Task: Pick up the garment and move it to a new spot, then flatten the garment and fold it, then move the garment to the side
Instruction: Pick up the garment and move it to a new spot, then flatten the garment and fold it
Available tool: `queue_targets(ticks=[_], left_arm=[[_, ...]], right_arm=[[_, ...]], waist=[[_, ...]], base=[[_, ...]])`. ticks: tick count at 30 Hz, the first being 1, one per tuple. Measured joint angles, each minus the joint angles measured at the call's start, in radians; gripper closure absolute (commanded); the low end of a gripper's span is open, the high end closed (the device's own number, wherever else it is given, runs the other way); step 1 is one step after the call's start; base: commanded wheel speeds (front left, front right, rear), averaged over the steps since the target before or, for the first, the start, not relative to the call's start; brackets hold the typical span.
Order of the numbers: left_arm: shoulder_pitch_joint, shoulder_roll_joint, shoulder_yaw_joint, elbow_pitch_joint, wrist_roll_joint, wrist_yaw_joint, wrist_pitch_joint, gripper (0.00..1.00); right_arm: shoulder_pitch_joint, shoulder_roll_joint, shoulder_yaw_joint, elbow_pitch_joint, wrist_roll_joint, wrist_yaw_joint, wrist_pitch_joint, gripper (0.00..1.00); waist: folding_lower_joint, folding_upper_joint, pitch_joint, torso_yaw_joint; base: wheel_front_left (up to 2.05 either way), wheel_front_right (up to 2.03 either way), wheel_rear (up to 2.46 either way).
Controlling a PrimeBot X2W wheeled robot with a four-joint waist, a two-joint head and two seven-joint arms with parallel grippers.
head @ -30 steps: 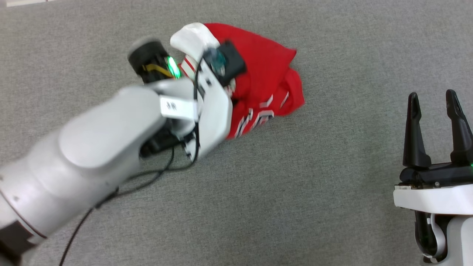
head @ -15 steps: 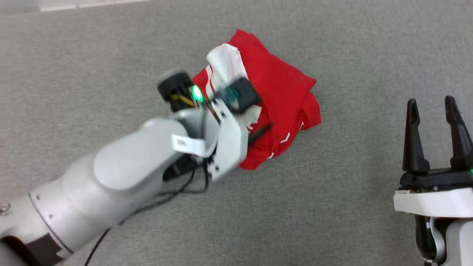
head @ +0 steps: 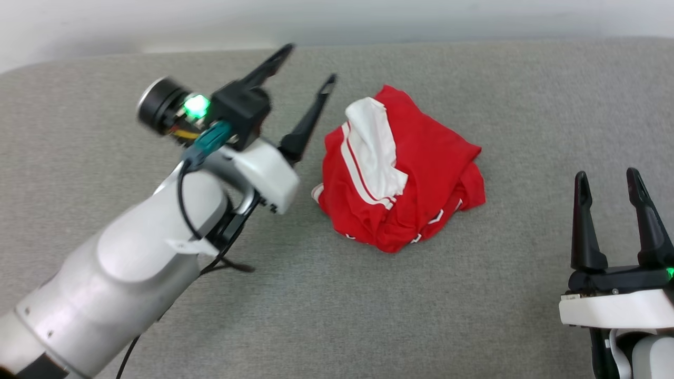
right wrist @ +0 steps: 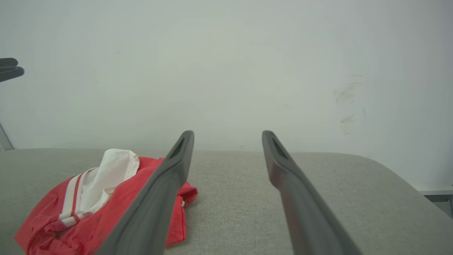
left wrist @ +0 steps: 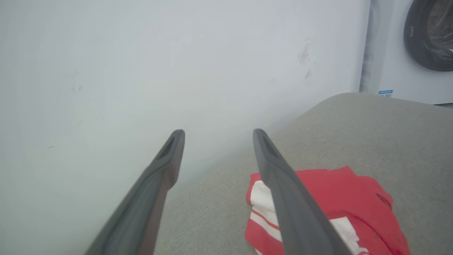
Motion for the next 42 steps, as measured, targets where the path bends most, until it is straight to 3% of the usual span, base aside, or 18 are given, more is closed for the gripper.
queue_targets(ticks=[6, 10, 15, 21, 27, 42], left_arm=[[0.164, 0.024, 0.152, -0.066, 0.076, 0.127, -0.016, 0.00], [0.320, 0.026, 0.260, -0.132, 0.161, 0.167, -0.018, 0.00], [0.516, -0.020, 0.416, -0.187, 0.247, 0.202, -0.018, 0.00], [0.690, -0.100, 0.554, -0.207, 0.353, 0.185, -0.018, 0.00], [0.809, -0.184, 0.654, -0.198, 0.437, 0.134, -0.018, 0.00], [0.920, -0.305, 0.812, -0.165, 0.578, 0.022, -0.018, 0.00]], right_arm=[[0.019, 0.000, 0.001, 0.002, -0.007, 0.000, 0.000, 0.00], [0.033, 0.000, 0.001, 0.003, -0.009, 0.000, 0.000, 0.00], [0.049, 0.000, 0.004, 0.006, -0.008, 0.000, 0.000, 0.00], [0.071, 0.000, 0.014, 0.012, -0.005, 0.000, 0.000, 0.00], [0.096, 0.000, 0.020, 0.026, 0.001, 0.000, 0.000, 0.00], [0.158, 0.000, 0.030, 0.071, 0.027, 0.000, 0.000, 0.00]], waist=[[0.0000, 0.0000, -0.043, 0.030], [0.0000, 0.0000, -0.066, 0.041], [0.0000, 0.0000, -0.090, 0.046], [0.0000, 0.0000, -0.116, 0.050], [0.0000, 0.0000, -0.139, 0.051], [0.0000, 0.0000, -0.177, 0.059]], base=[[0.00, 0.00, 0.00], [0.00, 0.00, 0.00], [0.00, 0.00, 0.00], [0.00, 0.00, 0.00], [0.00, 0.00, 0.00], [0.00, 0.00, 0.00]])
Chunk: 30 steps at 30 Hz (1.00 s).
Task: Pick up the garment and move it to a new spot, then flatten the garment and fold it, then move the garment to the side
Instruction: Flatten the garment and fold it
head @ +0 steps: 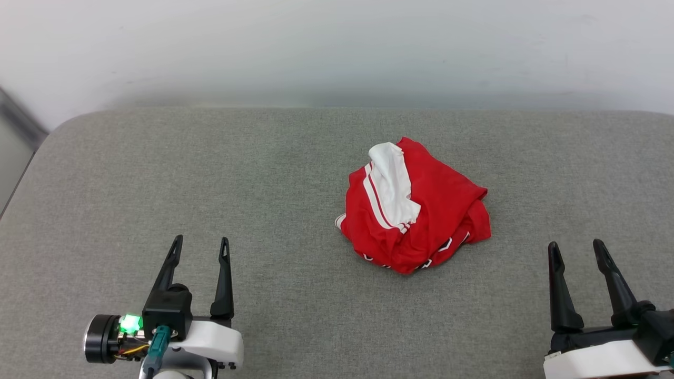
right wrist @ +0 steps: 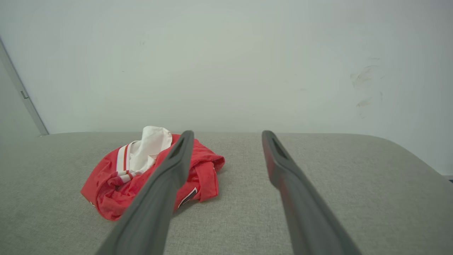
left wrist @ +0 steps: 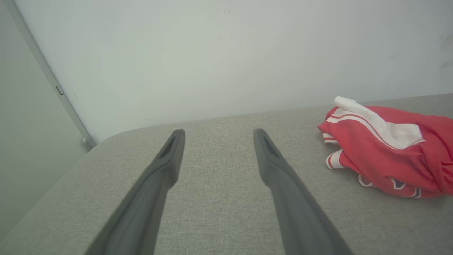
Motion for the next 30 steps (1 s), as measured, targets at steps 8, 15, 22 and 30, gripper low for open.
queue_targets(ticks=[8, 15, 22, 30], left_arm=[[0.023, -0.034, 0.049, 0.013, 0.036, -0.038, 0.000, 0.00], [0.035, -0.053, 0.074, 0.017, 0.062, -0.062, 0.000, 0.00], [0.017, -0.072, 0.099, 0.025, 0.064, -0.091, 0.000, 0.00], [-0.234, -0.053, 0.093, -0.013, 0.089, -0.175, 0.000, 0.00]], right_arm=[[0.005, 0.000, 0.000, 0.006, 0.005, 0.000, 0.000, 0.00], [0.006, 0.000, -0.001, 0.008, 0.005, 0.000, 0.000, 0.00], [0.007, 0.000, -0.002, 0.007, 0.008, 0.000, 0.000, 0.00], [-0.022, 0.000, 0.002, -0.003, 0.007, 0.000, 0.000, 0.00]], waist=[[0.0000, 0.0000, -0.008, -0.002], [0.0000, 0.0000, -0.011, -0.004], [0.0000, 0.0000, -0.006, -0.007], [0.0001, 0.0000, 0.039, -0.009]], base=[[0.00, 0.00, 0.00], [0.00, 0.00, 0.00], [0.00, 0.00, 0.00], [0.00, 0.00, 0.00]])
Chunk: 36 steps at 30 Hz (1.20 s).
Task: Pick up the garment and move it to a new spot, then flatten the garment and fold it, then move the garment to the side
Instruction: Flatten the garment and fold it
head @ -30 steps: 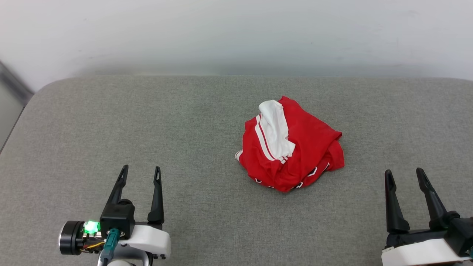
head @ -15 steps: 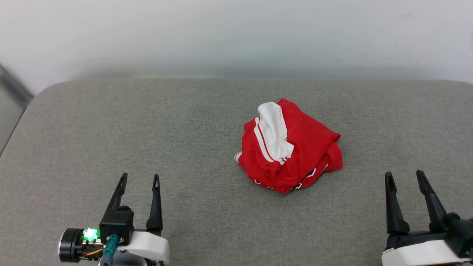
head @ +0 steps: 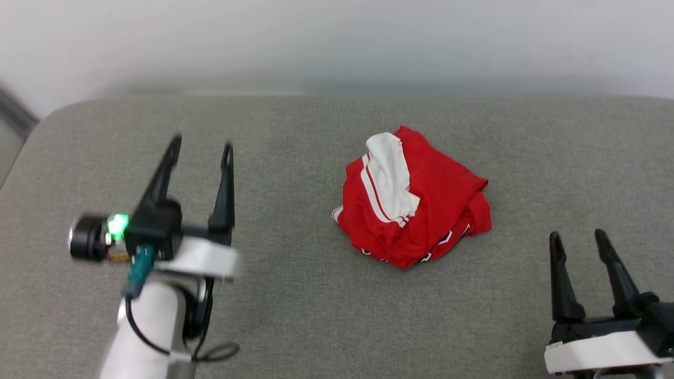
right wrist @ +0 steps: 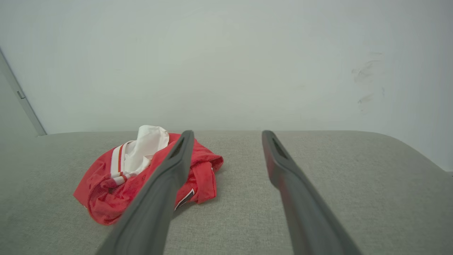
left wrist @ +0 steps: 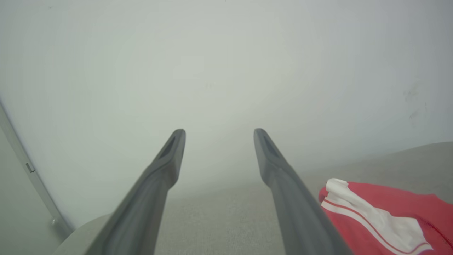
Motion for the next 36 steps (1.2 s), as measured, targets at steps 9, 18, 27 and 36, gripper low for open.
queue_targets(ticks=[9, 18, 27, 36], left_arm=[[-0.347, 0.036, -0.100, 0.124, -0.009, -0.128, 0.052, 0.00], [-0.635, 0.113, -0.388, 0.227, -0.210, -0.150, 0.366, 0.00], [-0.857, 0.230, -0.767, 0.218, -0.595, -0.150, 0.750, 0.00], [-1.023, 0.288, -1.049, 0.182, -0.806, -0.150, 1.002, 0.00]], right_arm=[[-0.041, 0.000, -0.011, -0.010, -0.003, 0.000, 0.000, 0.00], [-0.087, 0.000, -0.010, -0.011, 0.000, 0.000, 0.000, 0.00], [-0.128, 0.000, -0.005, -0.015, 0.006, 0.000, 0.000, 0.00], [-0.168, 0.000, 0.006, -0.020, 0.018, 0.000, 0.000, 0.00]], waist=[[0.0001, 0.0000, 0.081, -0.018], [0.0002, -0.0001, 0.147, -0.059], [0.0001, 0.0000, 0.212, -0.101], [0.0001, 0.0000, 0.292, -0.141]], base=[[0.00, 0.00, 0.00], [0.00, 0.00, 0.00], [0.00, 0.00, 0.00], [0.00, 0.00, 0.00]])
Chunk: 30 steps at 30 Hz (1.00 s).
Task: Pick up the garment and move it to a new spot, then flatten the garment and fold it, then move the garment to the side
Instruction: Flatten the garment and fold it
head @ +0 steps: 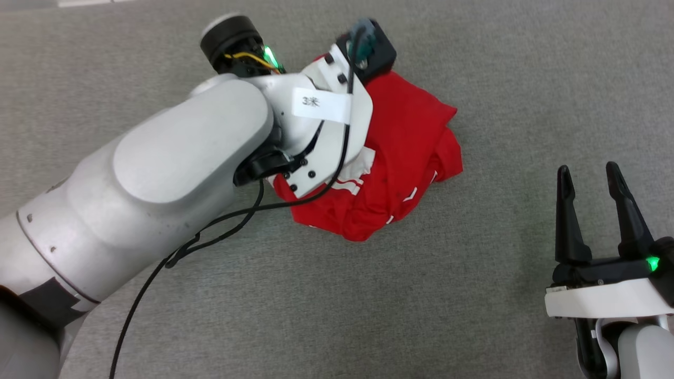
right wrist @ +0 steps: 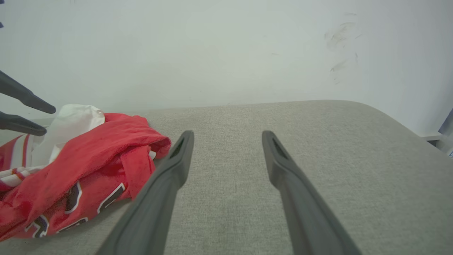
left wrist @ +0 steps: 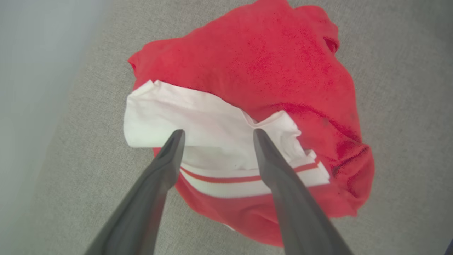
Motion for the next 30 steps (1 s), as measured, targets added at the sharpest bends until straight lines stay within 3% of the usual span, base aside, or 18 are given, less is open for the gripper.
queue_targets(ticks=[4, 8, 13, 14, 15, 22, 30], left_arm=[[-0.040, 0.009, -0.088, 0.011, -0.054, 0.000, 0.077, 0.00], [-0.034, 0.020, -0.108, 0.021, -0.073, 0.000, 0.136, 0.00], [0.050, 0.055, -0.105, -0.036, -0.019, 0.001, 0.246, 0.00], [0.050, 0.060, -0.103, -0.046, -0.020, 0.001, 0.253, 0.68], [0.062, 0.071, -0.104, -0.073, -0.002, 0.001, 0.249, 1.00], [0.050, 0.049, -0.112, -0.105, -0.021, 0.001, 0.098, 1.00], [0.012, 0.057, -0.112, -0.118, -0.063, 0.000, -0.218, 1.00]], right_arm=[[-0.019, 0.000, 0.012, 0.001, 0.009, 0.000, 0.000, 0.00], [-0.030, 0.000, 0.017, 0.007, 0.017, 0.000, 0.000, 0.00], [-0.039, 0.000, 0.016, 0.009, 0.026, 0.000, 0.000, 0.00], [-0.040, 0.000, 0.014, 0.010, 0.026, 0.000, 0.000, 0.00], [-0.041, 0.000, 0.012, 0.013, 0.026, 0.000, 0.000, 0.00], [-0.041, 0.000, 0.007, 0.015, 0.015, 0.000, 0.000, 0.00], [-0.015, 0.000, -0.014, 0.020, 0.000, 0.000, 0.000, 0.00]], waist=[[0.0000, 0.0000, 0.037, -0.021], [0.0000, 0.0000, 0.064, -0.047], [-0.0001, 0.0000, 0.083, -0.070], [0.0000, 0.0000, 0.084, -0.071], [-0.0001, 0.0000, 0.081, -0.068], [0.0000, 0.0000, 0.051, -0.044], [-0.0001, 0.0000, -0.013, 0.017]], base=[[0.00, 0.00, 0.00], [0.00, 0.00, 0.00], [0.00, 0.00, 0.00], [0.00, 0.00, 0.00], [0.00, 0.00, 0.00], [0.00, 0.00, 0.00], [0.00, 0.00, 0.00]])
